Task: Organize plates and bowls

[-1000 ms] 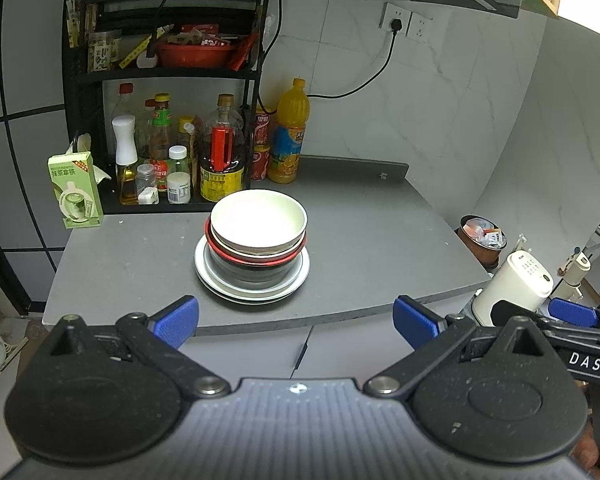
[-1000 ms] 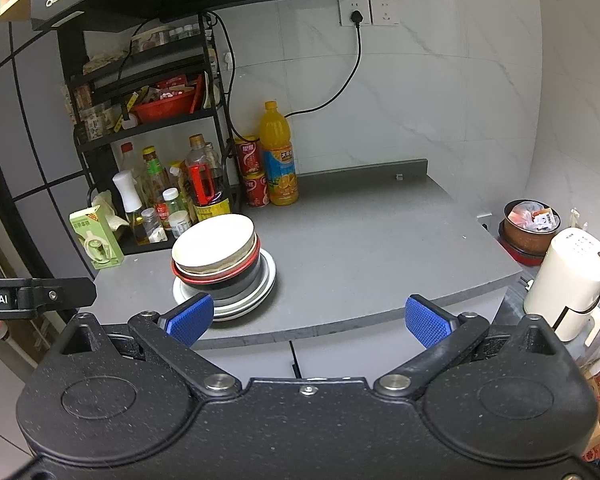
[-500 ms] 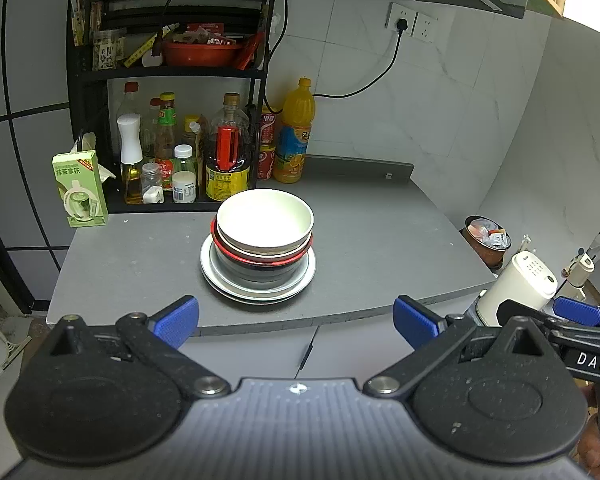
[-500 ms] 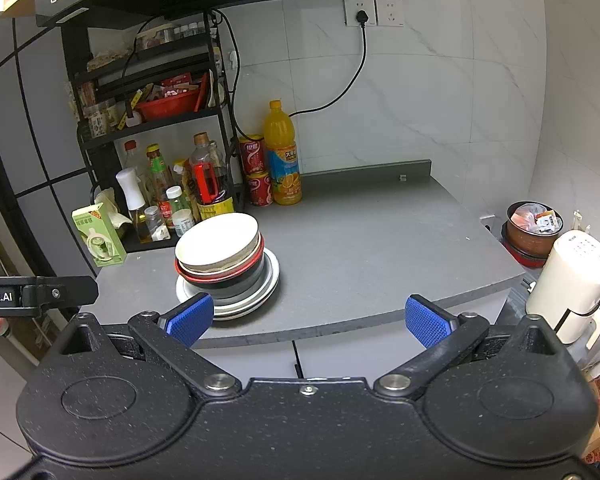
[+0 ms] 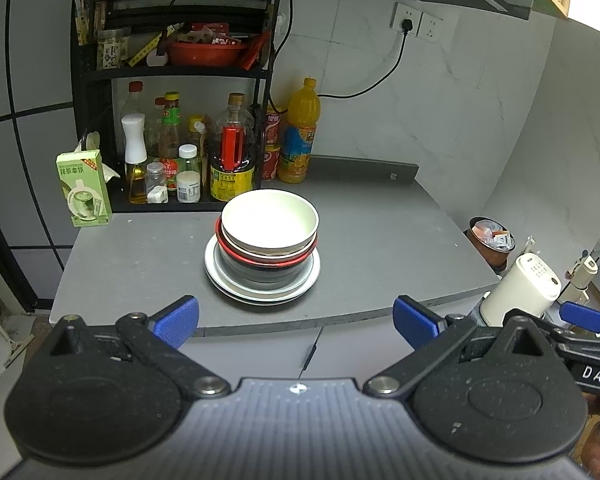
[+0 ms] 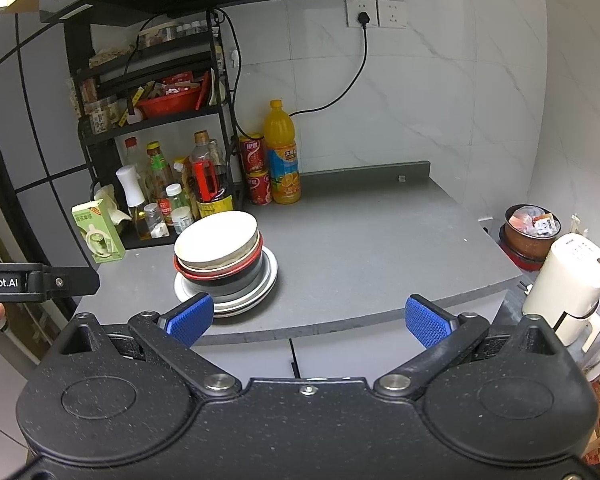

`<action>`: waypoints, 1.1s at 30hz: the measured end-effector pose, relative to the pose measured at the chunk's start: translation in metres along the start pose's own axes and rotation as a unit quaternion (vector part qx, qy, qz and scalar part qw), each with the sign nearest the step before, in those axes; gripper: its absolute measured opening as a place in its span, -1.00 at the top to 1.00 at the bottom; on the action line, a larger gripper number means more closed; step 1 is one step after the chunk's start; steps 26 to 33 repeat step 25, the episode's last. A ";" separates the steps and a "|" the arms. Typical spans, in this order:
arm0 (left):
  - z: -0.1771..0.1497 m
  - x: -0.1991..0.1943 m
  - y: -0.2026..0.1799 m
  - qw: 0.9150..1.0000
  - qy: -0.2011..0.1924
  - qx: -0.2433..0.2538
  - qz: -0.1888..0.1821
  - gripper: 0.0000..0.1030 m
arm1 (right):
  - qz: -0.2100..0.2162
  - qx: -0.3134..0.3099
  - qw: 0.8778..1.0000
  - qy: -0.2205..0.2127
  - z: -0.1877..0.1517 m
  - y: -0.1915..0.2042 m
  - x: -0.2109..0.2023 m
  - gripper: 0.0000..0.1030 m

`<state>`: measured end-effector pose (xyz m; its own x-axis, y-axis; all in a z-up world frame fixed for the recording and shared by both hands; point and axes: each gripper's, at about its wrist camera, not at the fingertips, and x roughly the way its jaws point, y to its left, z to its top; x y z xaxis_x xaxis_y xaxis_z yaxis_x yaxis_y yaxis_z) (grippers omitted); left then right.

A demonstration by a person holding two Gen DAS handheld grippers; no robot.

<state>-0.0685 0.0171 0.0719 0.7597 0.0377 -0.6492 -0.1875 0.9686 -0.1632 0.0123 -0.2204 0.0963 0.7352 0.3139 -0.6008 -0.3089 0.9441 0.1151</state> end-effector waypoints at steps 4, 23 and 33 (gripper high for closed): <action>0.001 0.000 -0.001 1.000 0.001 0.004 0.000 -0.99 | -0.001 -0.003 1.000 -0.003 0.001 0.000 -0.001 -1.00; 0.002 0.006 -0.003 1.000 0.004 0.011 0.002 -0.99 | -0.002 0.000 1.000 0.004 -0.003 -0.004 0.000 -1.00; 0.001 0.008 -0.003 1.000 0.007 0.010 0.003 -0.99 | -0.002 0.003 1.000 0.008 -0.005 -0.006 0.002 -1.00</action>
